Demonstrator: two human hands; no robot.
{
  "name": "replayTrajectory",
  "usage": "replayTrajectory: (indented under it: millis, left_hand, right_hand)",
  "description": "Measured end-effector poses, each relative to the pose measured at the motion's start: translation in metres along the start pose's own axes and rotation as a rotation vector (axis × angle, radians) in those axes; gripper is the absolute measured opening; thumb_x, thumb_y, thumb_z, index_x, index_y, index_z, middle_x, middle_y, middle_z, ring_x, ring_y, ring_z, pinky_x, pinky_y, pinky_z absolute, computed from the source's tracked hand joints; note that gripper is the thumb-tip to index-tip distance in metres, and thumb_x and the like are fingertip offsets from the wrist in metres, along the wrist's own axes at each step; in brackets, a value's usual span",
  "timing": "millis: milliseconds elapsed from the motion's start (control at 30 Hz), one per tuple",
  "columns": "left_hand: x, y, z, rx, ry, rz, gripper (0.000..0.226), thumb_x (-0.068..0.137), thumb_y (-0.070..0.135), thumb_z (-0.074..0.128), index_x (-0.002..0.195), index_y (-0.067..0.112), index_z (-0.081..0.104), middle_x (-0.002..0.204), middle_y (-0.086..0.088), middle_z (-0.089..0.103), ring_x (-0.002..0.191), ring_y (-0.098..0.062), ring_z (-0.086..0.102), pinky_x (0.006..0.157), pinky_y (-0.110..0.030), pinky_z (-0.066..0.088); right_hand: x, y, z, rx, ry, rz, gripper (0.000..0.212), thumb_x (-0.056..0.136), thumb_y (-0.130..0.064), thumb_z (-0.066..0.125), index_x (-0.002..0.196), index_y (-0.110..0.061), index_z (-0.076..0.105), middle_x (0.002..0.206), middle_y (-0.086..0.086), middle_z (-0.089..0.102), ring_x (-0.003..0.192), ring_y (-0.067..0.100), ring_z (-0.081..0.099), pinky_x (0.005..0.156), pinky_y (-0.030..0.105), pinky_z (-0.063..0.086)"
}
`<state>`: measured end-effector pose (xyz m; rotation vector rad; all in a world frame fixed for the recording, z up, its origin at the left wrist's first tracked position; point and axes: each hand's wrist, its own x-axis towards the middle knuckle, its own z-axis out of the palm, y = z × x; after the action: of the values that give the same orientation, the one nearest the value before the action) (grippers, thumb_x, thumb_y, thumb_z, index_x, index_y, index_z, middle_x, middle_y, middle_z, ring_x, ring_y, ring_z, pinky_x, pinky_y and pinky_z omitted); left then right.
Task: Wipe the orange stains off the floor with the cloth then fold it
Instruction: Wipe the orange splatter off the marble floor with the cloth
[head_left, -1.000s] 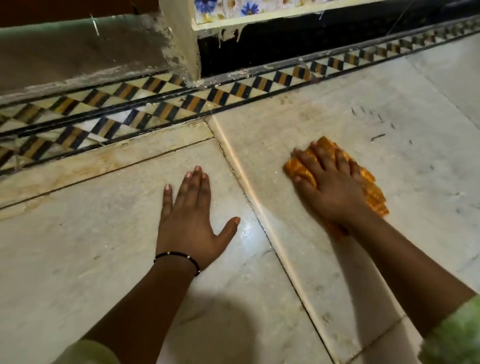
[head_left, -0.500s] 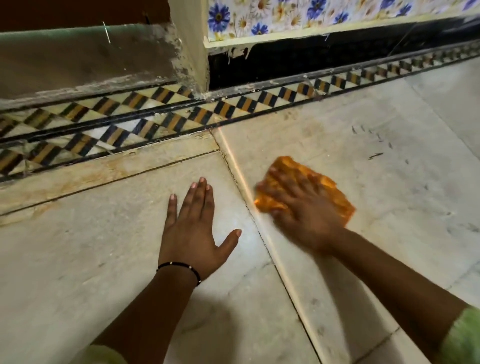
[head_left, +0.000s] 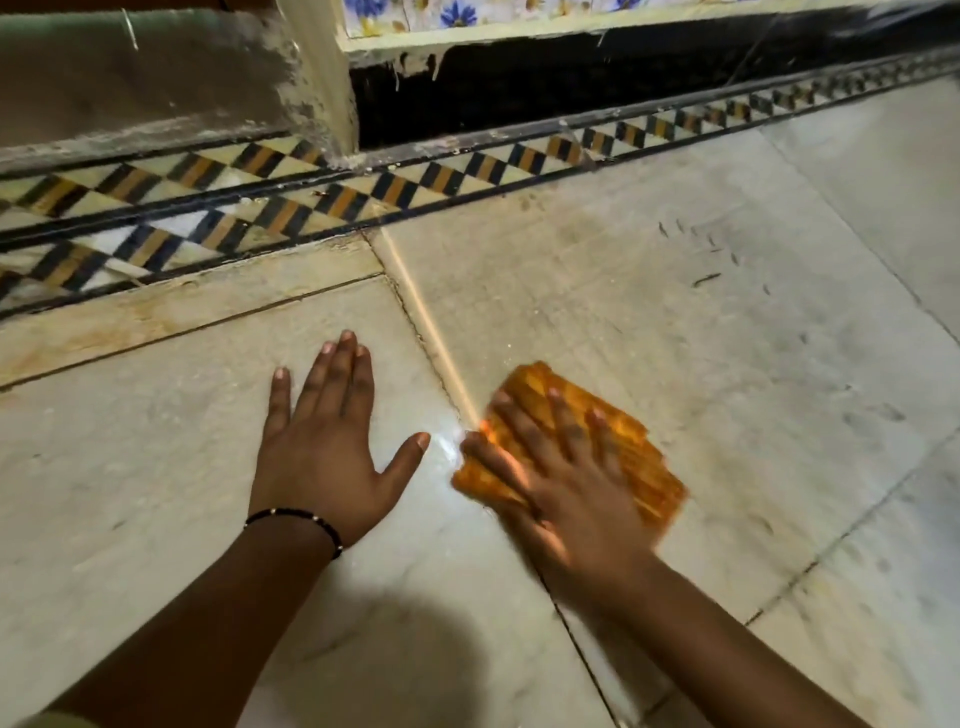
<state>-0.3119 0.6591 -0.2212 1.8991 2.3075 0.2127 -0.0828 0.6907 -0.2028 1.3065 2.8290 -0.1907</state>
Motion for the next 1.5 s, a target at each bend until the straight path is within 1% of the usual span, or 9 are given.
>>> replayTrajectory:
  millis: [300, 467, 567, 667, 867, 1100, 1233, 1333, 1500]
  left_hand:
    - [-0.002, -0.005, 0.004, 0.002, 0.004, 0.007, 0.089, 0.084, 0.071, 0.013, 0.151, 0.013, 0.006, 0.159, -0.002, -0.001, 0.145, -0.014, -0.001, 0.118, -0.044, -0.002]
    - [-0.002, -0.003, 0.0, 0.005, -0.019, -0.011, 0.091, 0.08, 0.072, 0.005, 0.151, 0.014, 0.002, 0.159, -0.001, -0.003, 0.145, -0.013, -0.002, 0.117, -0.04, -0.005]
    - [-0.01, 0.002, -0.005, -0.037, -0.04, -0.039, 0.095, 0.076, 0.074, 0.002, 0.151, 0.016, -0.001, 0.158, 0.001, -0.006, 0.144, -0.011, -0.005, 0.117, -0.037, -0.006]
    - [-0.049, -0.005, -0.018, -0.199, -0.061, -0.035, 0.094, 0.076, 0.074, 0.01, 0.151, 0.018, 0.003, 0.157, 0.004, -0.005, 0.142, -0.005, -0.004, 0.117, -0.032, -0.002]
    - [-0.176, -0.044, -0.019, -0.141, -0.063, -0.134, 0.089, 0.082, 0.073, 0.021, 0.151, 0.017, 0.014, 0.158, 0.003, 0.006, 0.144, -0.013, 0.009, 0.116, -0.041, 0.009]
    - [-0.188, -0.045, -0.007, -0.009, -0.062, -0.143, 0.092, 0.083, 0.073, 0.02, 0.15, 0.01, 0.015, 0.158, -0.005, 0.012, 0.143, -0.02, 0.017, 0.115, -0.04, 0.008]
    - [-0.188, -0.046, -0.007, -0.019, -0.03, -0.142, 0.091, 0.083, 0.073, 0.023, 0.151, 0.014, 0.011, 0.158, -0.002, 0.009, 0.144, -0.015, 0.011, 0.116, -0.038, 0.005]
    - [-0.187, -0.046, -0.005, -0.038, -0.005, -0.15, 0.091, 0.083, 0.073, 0.027, 0.151, 0.015, 0.01, 0.159, 0.001, 0.006, 0.145, -0.012, 0.006, 0.117, -0.037, 0.003]
    - [-0.188, -0.043, -0.005, -0.035, -0.027, -0.172, 0.091, 0.083, 0.074, 0.023, 0.151, 0.015, 0.007, 0.159, 0.001, 0.001, 0.145, -0.013, 0.003, 0.117, -0.038, 0.003]
  right_hand:
    - [0.077, 0.058, -0.012, 0.149, 0.034, 0.553, 0.051, 0.097, -0.056, 0.022, 0.147, -0.048, 0.018, 0.162, -0.005, 0.004, 0.146, 0.034, -0.006, 0.112, 0.063, -0.004]
    - [0.039, -0.011, -0.004, 0.092, 0.021, 0.078, 0.053, 0.098, -0.054, 0.025, 0.149, -0.046, 0.013, 0.162, -0.005, 0.004, 0.146, 0.03, -0.012, 0.113, 0.06, -0.006]
    - [-0.038, 0.006, -0.003, 0.086, 0.053, -0.046, 0.059, 0.093, -0.059, 0.028, 0.149, -0.048, 0.013, 0.16, -0.012, 0.009, 0.147, 0.028, 0.009, 0.115, 0.051, 0.005]
    - [-0.084, 0.055, -0.011, 0.14, 0.142, 0.149, 0.077, 0.085, -0.07, 0.034, 0.151, -0.044, 0.004, 0.16, -0.011, 0.006, 0.14, 0.026, 0.028, 0.109, 0.045, 0.022]
    - [-0.009, 0.067, -0.012, 0.035, 0.026, 0.524, 0.083, 0.084, -0.077, 0.015, 0.153, -0.031, 0.005, 0.162, 0.001, -0.005, 0.145, 0.037, -0.008, 0.111, 0.065, -0.006]
    - [-0.001, -0.073, -0.001, 0.064, -0.035, -0.182, 0.057, 0.093, -0.062, 0.028, 0.147, -0.045, 0.023, 0.16, -0.007, 0.014, 0.145, 0.039, -0.001, 0.109, 0.068, -0.001]
    - [-0.053, -0.045, 0.005, -0.044, -0.03, -0.456, 0.055, 0.094, -0.065, 0.025, 0.146, -0.048, 0.025, 0.159, -0.009, 0.021, 0.144, 0.035, 0.016, 0.11, 0.062, 0.014]
    - [-0.056, -0.004, 0.0, -0.002, -0.006, -0.286, 0.055, 0.094, -0.067, 0.013, 0.147, -0.051, 0.019, 0.159, -0.009, 0.017, 0.144, 0.035, 0.021, 0.11, 0.058, 0.018]
    - [0.041, -0.015, -0.009, 0.068, 0.031, 0.145, 0.059, 0.091, -0.068, 0.013, 0.147, -0.05, 0.015, 0.161, -0.01, 0.002, 0.147, 0.031, -0.005, 0.114, 0.06, -0.003]
